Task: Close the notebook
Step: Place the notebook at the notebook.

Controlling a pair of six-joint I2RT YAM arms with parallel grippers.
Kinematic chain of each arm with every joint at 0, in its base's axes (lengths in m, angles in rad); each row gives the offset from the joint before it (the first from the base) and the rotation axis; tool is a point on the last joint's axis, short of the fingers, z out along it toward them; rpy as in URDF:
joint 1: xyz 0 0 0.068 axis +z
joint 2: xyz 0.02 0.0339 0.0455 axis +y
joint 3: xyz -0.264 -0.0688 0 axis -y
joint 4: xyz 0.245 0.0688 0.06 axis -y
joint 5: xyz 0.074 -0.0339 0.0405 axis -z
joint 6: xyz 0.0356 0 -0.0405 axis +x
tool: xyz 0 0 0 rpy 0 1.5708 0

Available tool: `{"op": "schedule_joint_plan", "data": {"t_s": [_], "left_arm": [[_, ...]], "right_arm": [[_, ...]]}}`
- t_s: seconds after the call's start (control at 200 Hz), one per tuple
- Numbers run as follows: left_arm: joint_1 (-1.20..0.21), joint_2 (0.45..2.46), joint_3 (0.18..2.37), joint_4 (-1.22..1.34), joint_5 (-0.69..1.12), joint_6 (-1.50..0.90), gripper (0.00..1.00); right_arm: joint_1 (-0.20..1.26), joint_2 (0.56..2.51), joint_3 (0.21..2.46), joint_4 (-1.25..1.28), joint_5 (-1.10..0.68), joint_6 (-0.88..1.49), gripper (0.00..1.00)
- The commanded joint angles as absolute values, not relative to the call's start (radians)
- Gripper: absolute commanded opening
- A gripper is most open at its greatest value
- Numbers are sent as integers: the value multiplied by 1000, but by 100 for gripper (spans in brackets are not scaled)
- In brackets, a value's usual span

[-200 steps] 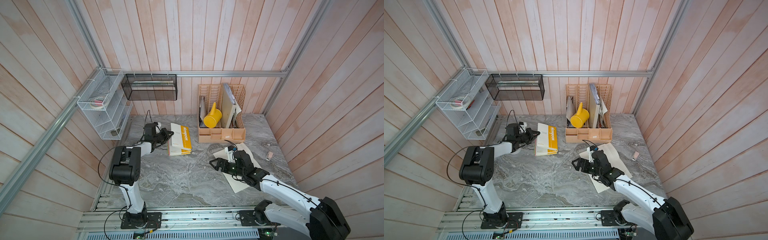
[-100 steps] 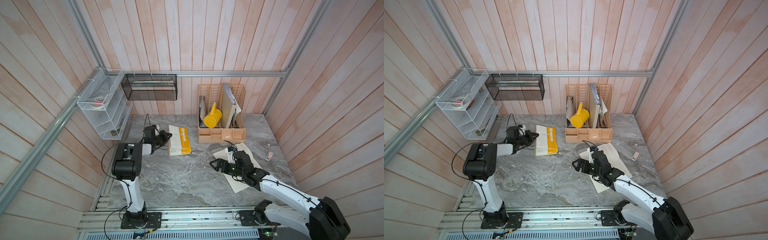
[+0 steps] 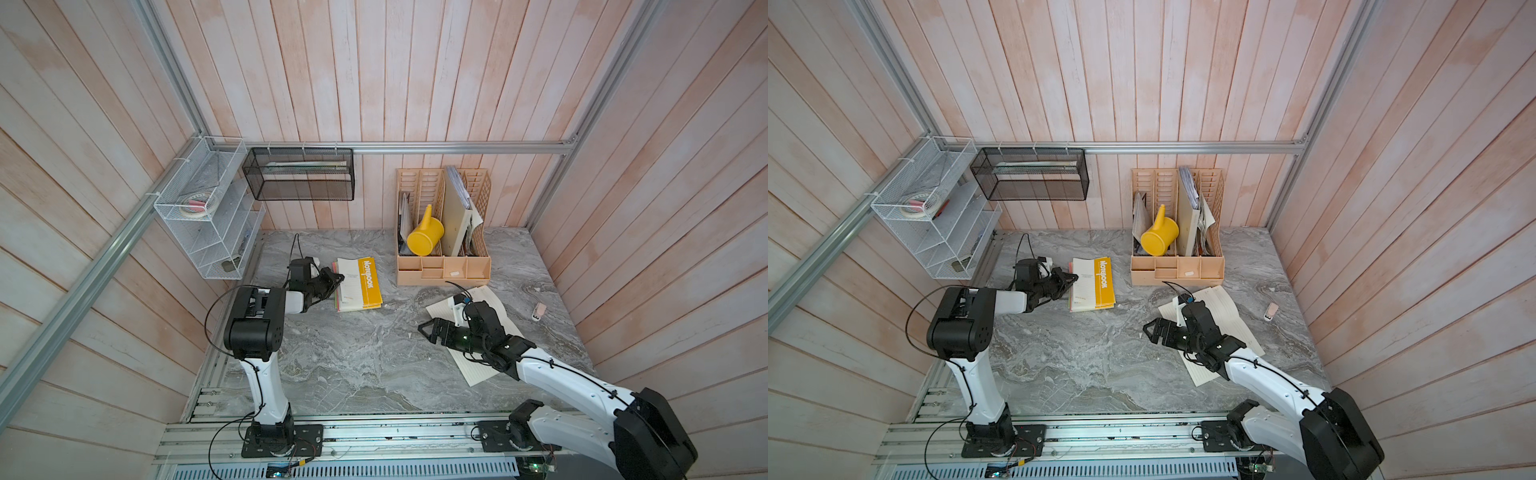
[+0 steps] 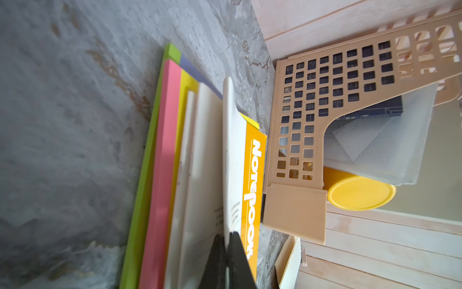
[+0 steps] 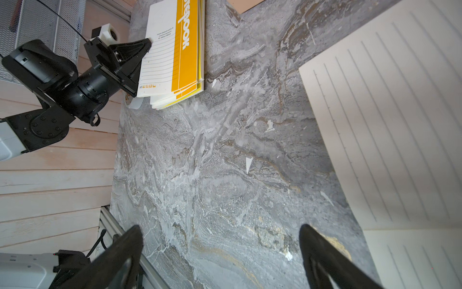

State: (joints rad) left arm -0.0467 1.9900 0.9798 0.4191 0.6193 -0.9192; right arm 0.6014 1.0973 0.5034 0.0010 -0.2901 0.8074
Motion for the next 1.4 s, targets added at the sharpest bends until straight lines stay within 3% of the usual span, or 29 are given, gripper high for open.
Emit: {"op": "schedule_joint_plan", "data": {"t_s": [0.0, 0.12, 0.215, 0.35, 0.62, 1.04, 1.395], "left_arm": [[-43, 1975, 963, 404, 599, -885, 0], [-43, 1979, 962, 407, 597, -889, 0], [-42, 1976, 966, 395, 589, -885, 16], [-43, 1966, 966, 380, 580, -875, 23], [-39, 1913, 953, 338, 560, -848, 31], [-38, 1713, 976, 123, 400, -771, 35], [-101, 1692, 903, 358, 742, -833, 38]], "right_arm": [[598, 1102, 494, 15, -305, 808, 98], [598, 1101, 492, 14, -307, 807, 98], [598, 1095, 489, 15, -306, 811, 98], [598, 1094, 486, 18, -309, 813, 98], [598, 1100, 484, 30, -314, 814, 98], [597, 1107, 481, 51, -325, 819, 98], [598, 1123, 488, 62, -336, 819, 98]]}}
